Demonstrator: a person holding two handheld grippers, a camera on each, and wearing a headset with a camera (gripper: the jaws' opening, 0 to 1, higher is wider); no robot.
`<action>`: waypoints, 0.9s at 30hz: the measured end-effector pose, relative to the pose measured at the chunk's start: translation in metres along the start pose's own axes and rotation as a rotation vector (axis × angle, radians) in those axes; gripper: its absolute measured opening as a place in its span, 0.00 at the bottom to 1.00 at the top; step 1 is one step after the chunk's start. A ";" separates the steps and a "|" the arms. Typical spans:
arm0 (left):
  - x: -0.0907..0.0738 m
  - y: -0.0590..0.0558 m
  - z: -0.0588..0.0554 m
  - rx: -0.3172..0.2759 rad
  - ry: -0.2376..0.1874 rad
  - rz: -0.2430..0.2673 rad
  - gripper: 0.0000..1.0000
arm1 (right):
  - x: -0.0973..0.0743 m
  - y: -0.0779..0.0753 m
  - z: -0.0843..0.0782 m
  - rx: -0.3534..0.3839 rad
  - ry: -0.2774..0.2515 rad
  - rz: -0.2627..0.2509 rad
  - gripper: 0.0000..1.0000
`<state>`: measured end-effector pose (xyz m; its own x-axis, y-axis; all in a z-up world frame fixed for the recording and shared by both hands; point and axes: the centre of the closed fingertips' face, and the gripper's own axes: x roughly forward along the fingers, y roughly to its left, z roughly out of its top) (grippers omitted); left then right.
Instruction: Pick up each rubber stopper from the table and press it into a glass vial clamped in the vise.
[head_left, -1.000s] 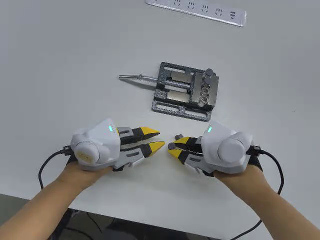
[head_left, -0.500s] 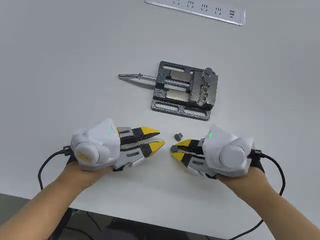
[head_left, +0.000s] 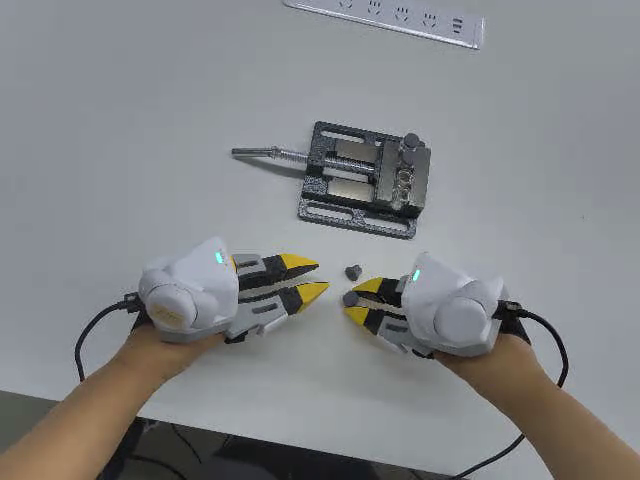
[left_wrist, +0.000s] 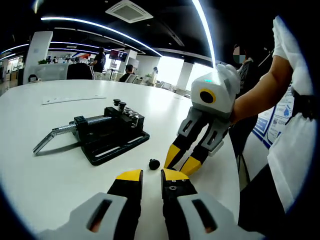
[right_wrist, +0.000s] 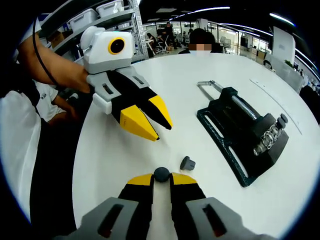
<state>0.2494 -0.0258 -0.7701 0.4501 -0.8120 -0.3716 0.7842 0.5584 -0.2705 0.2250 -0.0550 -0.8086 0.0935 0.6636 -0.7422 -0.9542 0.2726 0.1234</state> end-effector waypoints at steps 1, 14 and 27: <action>0.000 0.000 0.000 0.000 0.000 -0.001 0.11 | -0.001 0.000 0.000 -0.001 0.002 0.000 0.13; -0.002 0.001 -0.003 0.021 0.016 -0.014 0.12 | -0.007 -0.001 -0.007 -0.124 0.115 -0.006 0.17; -0.008 0.004 -0.009 0.110 0.052 -0.047 0.14 | -0.008 0.000 0.005 -0.240 0.171 -0.004 0.16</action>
<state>0.2448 -0.0157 -0.7761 0.3916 -0.8254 -0.4067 0.8472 0.4959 -0.1905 0.2253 -0.0570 -0.7991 0.0676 0.5305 -0.8450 -0.9958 0.0887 -0.0239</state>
